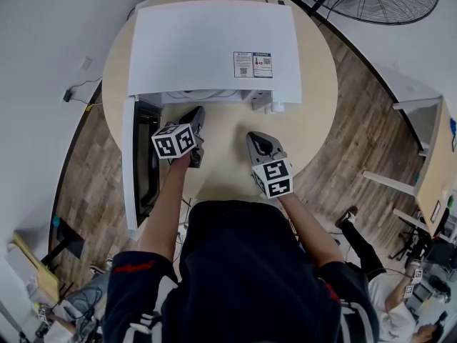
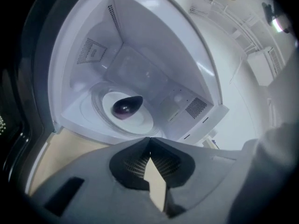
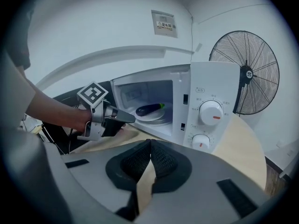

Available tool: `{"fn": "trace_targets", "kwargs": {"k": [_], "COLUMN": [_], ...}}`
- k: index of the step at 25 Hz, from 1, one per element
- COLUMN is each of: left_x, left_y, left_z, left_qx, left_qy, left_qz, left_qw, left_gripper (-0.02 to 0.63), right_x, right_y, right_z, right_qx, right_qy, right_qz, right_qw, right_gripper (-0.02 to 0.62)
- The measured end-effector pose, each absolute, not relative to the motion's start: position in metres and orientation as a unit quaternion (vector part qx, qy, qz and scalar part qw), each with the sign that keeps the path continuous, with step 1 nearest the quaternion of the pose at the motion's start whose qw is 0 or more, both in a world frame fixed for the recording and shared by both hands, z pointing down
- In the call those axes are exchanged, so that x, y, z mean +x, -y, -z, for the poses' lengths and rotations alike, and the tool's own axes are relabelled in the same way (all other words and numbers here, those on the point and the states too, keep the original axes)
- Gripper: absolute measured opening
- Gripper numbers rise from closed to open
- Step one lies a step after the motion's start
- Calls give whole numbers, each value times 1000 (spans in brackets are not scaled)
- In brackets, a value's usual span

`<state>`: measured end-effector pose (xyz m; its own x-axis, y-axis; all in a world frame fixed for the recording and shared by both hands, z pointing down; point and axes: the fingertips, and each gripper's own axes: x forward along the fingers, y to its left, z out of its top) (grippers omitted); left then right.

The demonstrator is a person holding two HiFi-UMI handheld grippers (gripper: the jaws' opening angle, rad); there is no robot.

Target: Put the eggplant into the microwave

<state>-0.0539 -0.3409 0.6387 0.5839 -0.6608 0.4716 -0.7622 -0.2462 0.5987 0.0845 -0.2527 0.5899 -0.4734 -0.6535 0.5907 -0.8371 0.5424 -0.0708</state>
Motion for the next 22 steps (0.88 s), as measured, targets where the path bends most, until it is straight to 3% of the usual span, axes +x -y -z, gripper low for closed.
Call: {"fn": "trace_targets", "kwargs": {"k": [22], "left_x": [-63], "left_y": [273], "left_z": [-516], "left_qx": [822], "left_qy": [499], "left_qz": [-55], "left_qw": [268], "left_gripper": [17], "right_x": [62], "right_y": [267], "right_z": [-511], "right_qx": [407], "right_qy": [885], "right_qz": [-102], "right_qw": [200], "right_gripper": [12]}}
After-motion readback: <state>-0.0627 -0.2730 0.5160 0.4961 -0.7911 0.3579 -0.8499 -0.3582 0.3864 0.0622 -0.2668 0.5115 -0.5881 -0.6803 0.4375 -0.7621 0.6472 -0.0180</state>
